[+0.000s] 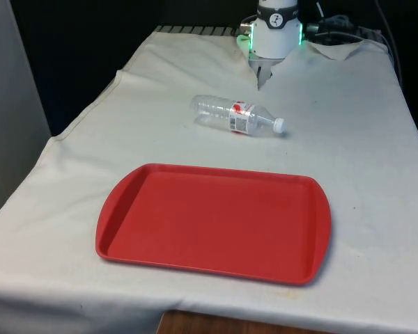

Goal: Place the bottle upright on the tray.

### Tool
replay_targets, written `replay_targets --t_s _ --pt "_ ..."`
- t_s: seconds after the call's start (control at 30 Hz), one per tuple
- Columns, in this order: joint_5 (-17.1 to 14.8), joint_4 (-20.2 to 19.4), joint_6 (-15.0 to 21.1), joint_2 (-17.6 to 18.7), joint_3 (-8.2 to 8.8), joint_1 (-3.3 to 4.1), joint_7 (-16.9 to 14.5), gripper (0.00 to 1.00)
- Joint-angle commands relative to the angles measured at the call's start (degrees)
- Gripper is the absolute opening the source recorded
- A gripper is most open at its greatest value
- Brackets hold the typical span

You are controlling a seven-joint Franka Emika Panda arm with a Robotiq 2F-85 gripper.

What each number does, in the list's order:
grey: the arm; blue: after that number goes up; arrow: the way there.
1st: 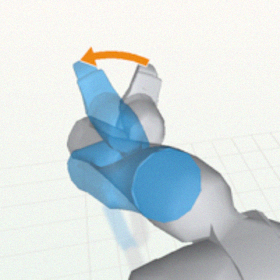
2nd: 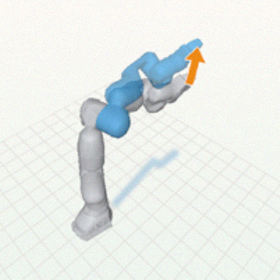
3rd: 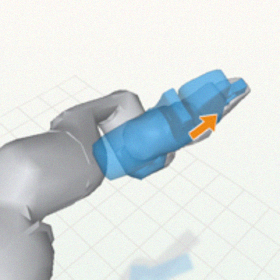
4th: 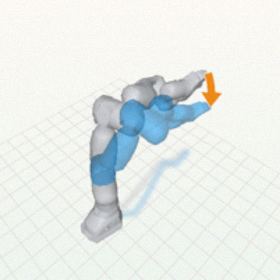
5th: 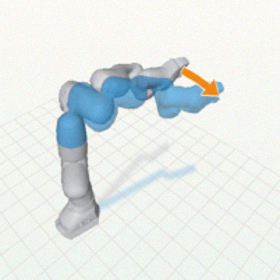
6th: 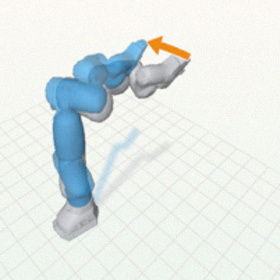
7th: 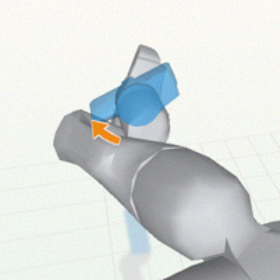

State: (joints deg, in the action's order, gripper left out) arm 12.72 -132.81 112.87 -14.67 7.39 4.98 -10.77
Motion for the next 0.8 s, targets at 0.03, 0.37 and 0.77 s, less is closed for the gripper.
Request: replay_targets --t_s 0.03,0.37,0.77 --pt "0.5 -0.6 1.1 0.3 -0.11 0.11 -0.9 1.00" --pt "0.9 -1.6 2.6 1.1 -0.86 0.17 -3.6 1.00" --pt "1.0 -2.3 3.3 2.0 -1.66 0.23 -5.9 1.00"
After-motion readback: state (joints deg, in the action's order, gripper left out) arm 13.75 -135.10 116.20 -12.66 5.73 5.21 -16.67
